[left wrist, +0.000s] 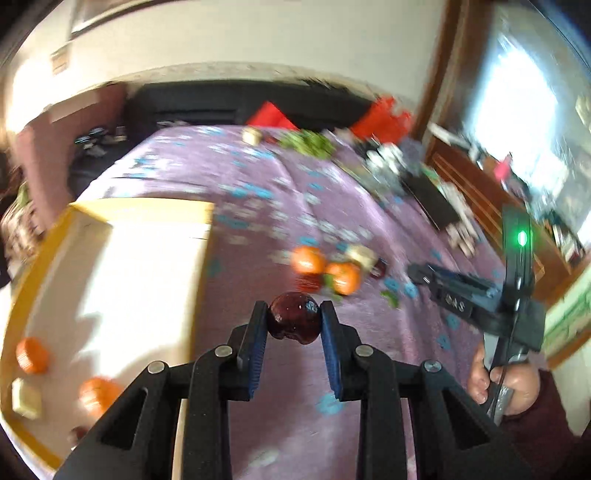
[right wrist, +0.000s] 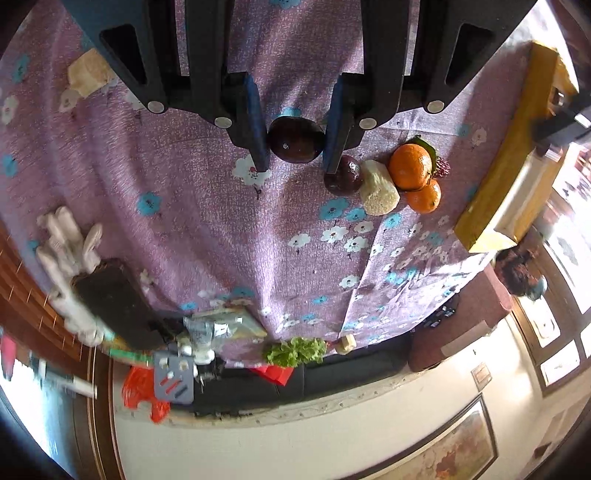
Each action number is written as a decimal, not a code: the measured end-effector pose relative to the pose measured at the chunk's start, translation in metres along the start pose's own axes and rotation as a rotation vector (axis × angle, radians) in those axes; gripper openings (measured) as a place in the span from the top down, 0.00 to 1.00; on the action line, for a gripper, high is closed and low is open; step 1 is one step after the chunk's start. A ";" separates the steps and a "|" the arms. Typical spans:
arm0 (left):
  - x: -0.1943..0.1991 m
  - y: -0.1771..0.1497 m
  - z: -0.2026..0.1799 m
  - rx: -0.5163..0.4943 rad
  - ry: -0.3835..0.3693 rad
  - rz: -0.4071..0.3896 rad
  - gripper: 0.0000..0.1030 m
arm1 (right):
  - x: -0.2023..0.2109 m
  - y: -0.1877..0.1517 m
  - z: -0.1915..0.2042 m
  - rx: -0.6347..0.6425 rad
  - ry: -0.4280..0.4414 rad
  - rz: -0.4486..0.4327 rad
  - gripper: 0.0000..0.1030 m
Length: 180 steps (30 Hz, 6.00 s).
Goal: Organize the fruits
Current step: 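Carry both plums over the white tray and open both tools, then move both open tools back over the remaining fruit, then grasp the pale yellow slice with the right tool while the left tool grasps the leafy mandarin, then carry the slice with the right tool into the tray while the left tool carries the mandarin there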
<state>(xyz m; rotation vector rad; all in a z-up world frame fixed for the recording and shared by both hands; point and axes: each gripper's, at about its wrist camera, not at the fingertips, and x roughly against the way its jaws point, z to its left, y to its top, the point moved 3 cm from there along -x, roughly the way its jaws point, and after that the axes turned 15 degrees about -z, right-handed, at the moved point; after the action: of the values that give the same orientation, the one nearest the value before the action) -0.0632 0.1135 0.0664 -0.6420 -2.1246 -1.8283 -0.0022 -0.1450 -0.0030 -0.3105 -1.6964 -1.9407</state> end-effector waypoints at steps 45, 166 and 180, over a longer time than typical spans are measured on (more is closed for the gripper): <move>-0.014 0.003 0.235 0.206 0.311 0.164 0.73 | -0.036 -0.050 0.326 0.297 0.470 0.223 0.67; -0.088 -0.036 -0.075 -0.334 -0.074 0.161 0.25 | 0.059 -0.014 -0.109 -0.202 -0.188 -0.039 0.76; -0.043 -0.022 -0.048 -0.201 -0.055 0.097 0.66 | 0.061 -0.013 -0.107 -0.213 -0.144 -0.063 0.76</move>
<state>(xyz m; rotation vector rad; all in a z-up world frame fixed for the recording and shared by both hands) -0.0408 0.0567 0.0349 -0.8361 -1.9202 -2.0077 -0.0412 -0.2626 -0.0024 -0.4908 -1.6056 -2.1975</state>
